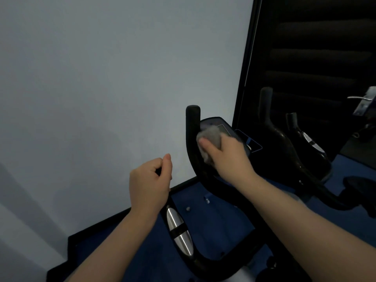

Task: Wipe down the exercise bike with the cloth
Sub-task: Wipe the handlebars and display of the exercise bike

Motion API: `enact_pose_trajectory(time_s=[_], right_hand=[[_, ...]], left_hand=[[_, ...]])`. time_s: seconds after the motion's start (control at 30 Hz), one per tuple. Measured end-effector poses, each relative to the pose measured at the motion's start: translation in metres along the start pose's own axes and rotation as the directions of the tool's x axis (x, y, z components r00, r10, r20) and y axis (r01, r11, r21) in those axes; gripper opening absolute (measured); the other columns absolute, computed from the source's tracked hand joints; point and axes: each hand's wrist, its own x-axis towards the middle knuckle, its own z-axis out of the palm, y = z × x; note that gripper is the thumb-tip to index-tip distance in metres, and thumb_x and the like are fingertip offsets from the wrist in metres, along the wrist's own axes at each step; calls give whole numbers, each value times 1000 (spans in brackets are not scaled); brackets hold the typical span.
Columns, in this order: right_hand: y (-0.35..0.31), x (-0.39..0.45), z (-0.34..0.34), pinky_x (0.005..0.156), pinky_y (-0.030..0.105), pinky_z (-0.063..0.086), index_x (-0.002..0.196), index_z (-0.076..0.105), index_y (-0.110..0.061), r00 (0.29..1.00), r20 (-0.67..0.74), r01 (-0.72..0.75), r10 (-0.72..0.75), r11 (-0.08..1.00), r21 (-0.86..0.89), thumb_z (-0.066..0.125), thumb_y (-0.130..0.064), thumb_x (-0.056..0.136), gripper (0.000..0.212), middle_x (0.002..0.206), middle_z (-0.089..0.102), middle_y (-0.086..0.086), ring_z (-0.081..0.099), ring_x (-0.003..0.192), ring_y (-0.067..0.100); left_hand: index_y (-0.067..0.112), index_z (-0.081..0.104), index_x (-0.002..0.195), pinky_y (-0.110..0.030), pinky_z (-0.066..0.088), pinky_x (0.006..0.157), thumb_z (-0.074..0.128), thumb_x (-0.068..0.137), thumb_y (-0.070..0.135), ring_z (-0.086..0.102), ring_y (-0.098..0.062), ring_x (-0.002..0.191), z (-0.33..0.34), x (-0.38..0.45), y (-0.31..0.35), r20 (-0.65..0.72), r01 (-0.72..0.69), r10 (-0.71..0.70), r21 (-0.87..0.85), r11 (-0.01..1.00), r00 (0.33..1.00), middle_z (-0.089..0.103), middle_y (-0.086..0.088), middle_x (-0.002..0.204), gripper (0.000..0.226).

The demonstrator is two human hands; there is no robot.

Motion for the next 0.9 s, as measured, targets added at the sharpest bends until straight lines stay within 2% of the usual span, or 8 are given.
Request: enact_pose_trajectory(time_s=[0.07,0.17,0.3,0.4,0.57,0.7,0.77,0.9], right_hand=[[-17,16,3,74,25,50,105,65,-16,992,-123,51,-33,988,147,59,-41,94,28,88,69,-5,65,84,9],[-27,18,22,68,16,47,102,63,-19,984,-170,74,-48,986,148,58,-42,94,24,84,65,-8,61,79,5],[0,-8,23,73,33,54,104,64,-13,1000,7,-16,16,999,35,59,-38,95,27,87,68,2,64,82,15],[-1,1,14,73,31,54,102,65,-16,998,-62,-3,10,993,122,61,-38,94,24,88,69,-1,65,84,15],[-27,17,23,65,4,42,122,59,-22,995,-98,45,-27,981,186,60,-38,94,32,91,65,-11,59,80,-6],[-5,-12,14,78,33,54,111,64,-17,993,110,-32,33,999,-7,60,-35,94,25,91,70,0,66,87,15],[-6,-5,8,80,34,52,110,64,-18,995,91,-22,26,999,-45,60,-38,94,26,96,71,1,66,93,19],[-22,11,18,86,25,47,148,34,-28,999,-44,-2,6,995,97,51,-47,97,56,115,62,-2,60,106,17]], left_hand=[[17,51,56,-36,46,42,49,95,42,56,-16,37,0,1,1,4,-3,3,1,1000,1000,54,4,46,47],[17,52,55,-38,49,43,52,97,37,57,-18,39,0,2,1,14,4,-4,6,1000,1000,55,2,47,47],[14,49,51,-41,47,43,54,98,33,56,-21,39,-2,0,1,6,13,-13,13,1000,1000,54,0,46,51],[13,47,47,-43,47,42,54,98,31,55,-24,38,-1,1,2,3,10,-10,8,1000,1000,52,-2,45,54],[11,47,48,-46,49,44,55,98,32,56,-27,40,-1,1,3,5,37,-36,-7,999,999,52,-3,45,55],[11,48,49,-47,50,46,55,98,32,57,-24,41,-1,0,4,16,42,-42,-1,999,999,54,0,46,53],[11,47,48,-47,49,46,54,98,32,57,-25,41,-2,0,5,12,32,-32,6,999,999,53,-1,46,54],[12,49,47,-45,49,46,55,98,32,57,-22,40,-2,3,6,12,15,-16,24,1000,1000,54,0,47,55]])
